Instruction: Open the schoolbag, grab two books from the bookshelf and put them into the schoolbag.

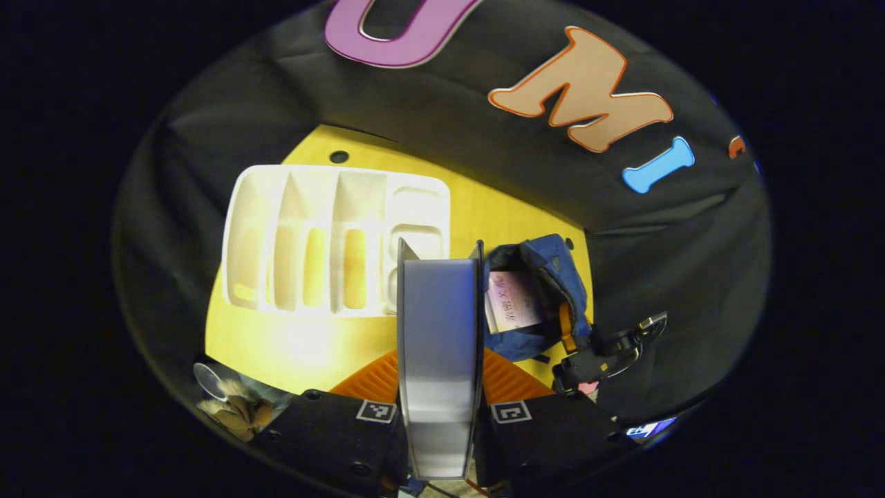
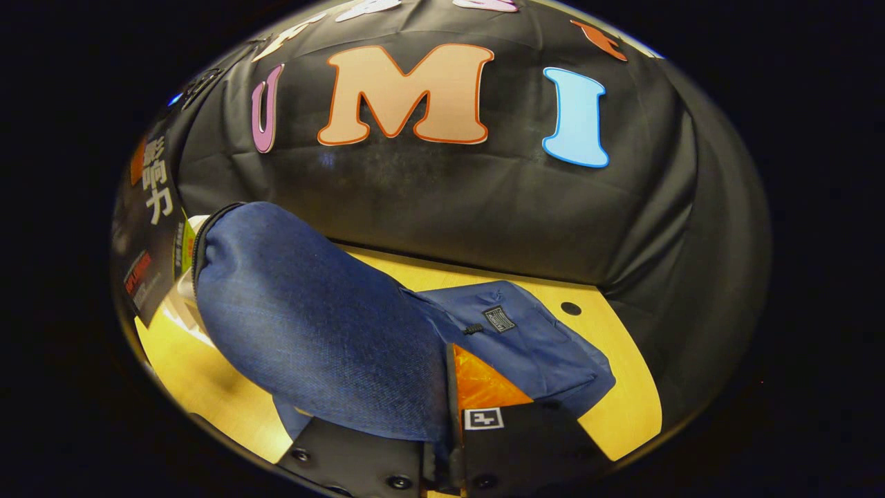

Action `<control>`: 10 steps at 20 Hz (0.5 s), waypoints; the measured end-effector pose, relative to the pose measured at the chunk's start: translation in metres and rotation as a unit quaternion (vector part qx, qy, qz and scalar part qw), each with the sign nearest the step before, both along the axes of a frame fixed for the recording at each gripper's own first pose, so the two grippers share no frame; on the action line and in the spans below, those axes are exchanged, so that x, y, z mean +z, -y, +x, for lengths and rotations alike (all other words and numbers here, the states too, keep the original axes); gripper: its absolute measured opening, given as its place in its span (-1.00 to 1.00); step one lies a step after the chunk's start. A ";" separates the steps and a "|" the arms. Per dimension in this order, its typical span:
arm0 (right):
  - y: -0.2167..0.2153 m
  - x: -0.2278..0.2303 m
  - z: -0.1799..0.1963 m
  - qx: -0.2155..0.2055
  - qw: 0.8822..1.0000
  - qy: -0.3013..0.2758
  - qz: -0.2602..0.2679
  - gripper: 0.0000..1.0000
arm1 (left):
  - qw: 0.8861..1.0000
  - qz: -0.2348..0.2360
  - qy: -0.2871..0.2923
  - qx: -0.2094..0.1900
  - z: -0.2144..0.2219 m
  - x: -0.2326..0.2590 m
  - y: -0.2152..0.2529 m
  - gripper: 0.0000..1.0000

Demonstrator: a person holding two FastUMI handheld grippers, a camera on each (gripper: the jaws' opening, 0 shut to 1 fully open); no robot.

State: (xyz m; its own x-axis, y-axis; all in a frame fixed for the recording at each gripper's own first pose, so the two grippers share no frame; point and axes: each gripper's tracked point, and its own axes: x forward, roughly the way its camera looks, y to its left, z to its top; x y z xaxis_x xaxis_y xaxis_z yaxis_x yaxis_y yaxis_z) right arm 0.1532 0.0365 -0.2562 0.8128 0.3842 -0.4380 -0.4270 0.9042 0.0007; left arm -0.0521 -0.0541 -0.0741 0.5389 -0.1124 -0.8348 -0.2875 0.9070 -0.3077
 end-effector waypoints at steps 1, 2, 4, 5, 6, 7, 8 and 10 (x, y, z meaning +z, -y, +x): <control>0.001 -0.001 0.000 -0.001 1.000 -0.002 0.002 -0.82 | 1.000 -0.004 0.002 -0.011 0.007 -0.008 0.011 -0.30; 0.001 -0.001 0.000 -0.002 1.000 -0.002 0.004 -0.82 | 1.000 -0.005 0.004 -0.022 0.013 -0.016 0.021 -0.30; 0.001 0.000 0.000 -0.003 1.000 -0.005 0.007 -0.82 | 0.999 -0.019 0.008 -0.041 0.026 -0.031 0.045 -0.29; 0.001 0.000 0.000 -0.003 1.000 -0.006 0.008 -0.82 | 0.998 -0.030 0.011 -0.046 0.034 -0.036 0.057 -0.31; 0.002 0.001 0.000 -0.004 1.000 -0.007 0.009 -0.82 | 0.998 -0.041 0.014 -0.049 0.043 -0.042 0.069 -0.30; 0.002 0.000 0.000 -0.004 1.000 -0.008 0.011 -0.82 | 0.997 -0.051 0.017 -0.051 0.052 -0.049 0.079 -0.30; 0.002 0.001 0.001 -0.004 1.000 -0.009 0.012 -0.82 | 0.997 -0.062 0.018 -0.051 0.060 -0.057 0.088 -0.29; 0.003 0.002 0.000 -0.005 1.000 -0.011 0.015 -0.82 | 0.995 -0.077 0.022 -0.056 0.075 -0.074 0.103 -0.29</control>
State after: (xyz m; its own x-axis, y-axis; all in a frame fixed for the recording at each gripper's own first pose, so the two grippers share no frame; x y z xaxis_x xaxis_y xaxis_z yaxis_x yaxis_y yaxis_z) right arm 0.1535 0.0333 -0.2541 0.8077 0.3885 -0.4435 -0.4167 0.9083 0.0368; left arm 0.0231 -0.1569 -0.1485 0.5522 -0.2983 -0.7785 -0.1708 0.8735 -0.4559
